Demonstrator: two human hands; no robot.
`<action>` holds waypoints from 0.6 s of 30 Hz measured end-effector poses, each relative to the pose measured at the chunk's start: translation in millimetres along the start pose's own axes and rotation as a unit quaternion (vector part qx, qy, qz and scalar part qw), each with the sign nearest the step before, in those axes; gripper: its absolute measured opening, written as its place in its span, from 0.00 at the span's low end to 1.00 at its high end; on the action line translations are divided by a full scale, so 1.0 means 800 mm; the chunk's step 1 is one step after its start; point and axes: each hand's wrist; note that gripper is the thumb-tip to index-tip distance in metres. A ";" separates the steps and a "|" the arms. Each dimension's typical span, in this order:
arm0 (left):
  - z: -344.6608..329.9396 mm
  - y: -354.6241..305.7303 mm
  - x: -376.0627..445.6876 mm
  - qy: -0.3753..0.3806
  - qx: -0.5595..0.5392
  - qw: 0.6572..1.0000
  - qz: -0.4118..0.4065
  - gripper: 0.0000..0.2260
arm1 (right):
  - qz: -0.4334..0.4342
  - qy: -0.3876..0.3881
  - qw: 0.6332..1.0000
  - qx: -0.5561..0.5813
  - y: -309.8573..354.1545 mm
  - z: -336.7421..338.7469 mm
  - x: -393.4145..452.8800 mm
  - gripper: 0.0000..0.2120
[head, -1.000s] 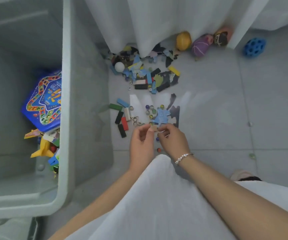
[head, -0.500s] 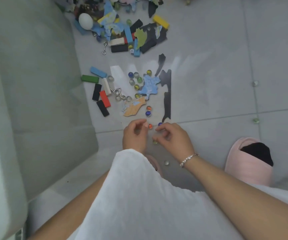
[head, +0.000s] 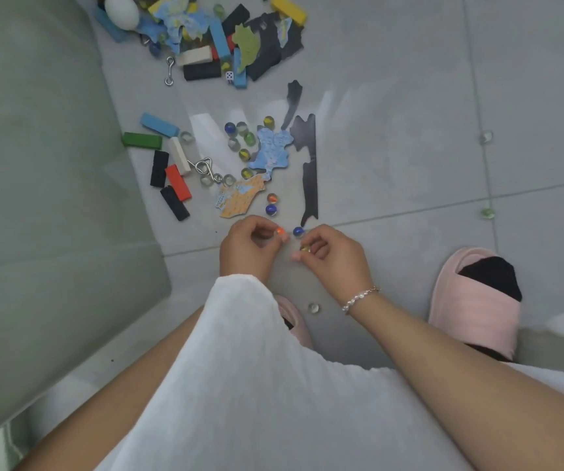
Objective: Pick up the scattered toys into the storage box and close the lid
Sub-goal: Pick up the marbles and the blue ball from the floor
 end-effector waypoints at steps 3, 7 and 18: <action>-0.002 -0.012 -0.003 0.044 -0.093 0.991 0.081 0.08 | -0.029 0.025 0.998 0.051 -0.005 0.020 -0.002 0.10; 0.000 -0.024 -0.004 0.143 -0.245 0.939 0.194 0.07 | -0.048 0.122 0.985 0.116 -0.003 0.039 -0.004 0.08; -0.009 -0.023 -0.007 0.101 -0.188 0.962 0.173 0.07 | 0.061 0.086 0.992 -0.075 -0.048 0.044 -0.039 0.11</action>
Point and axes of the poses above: each hand's wrist, its own x-axis towards the middle knuckle, its own z-axis out of the back of the hand, y = z × x, and after that the axes turned 7 degrees about -y, right-handed
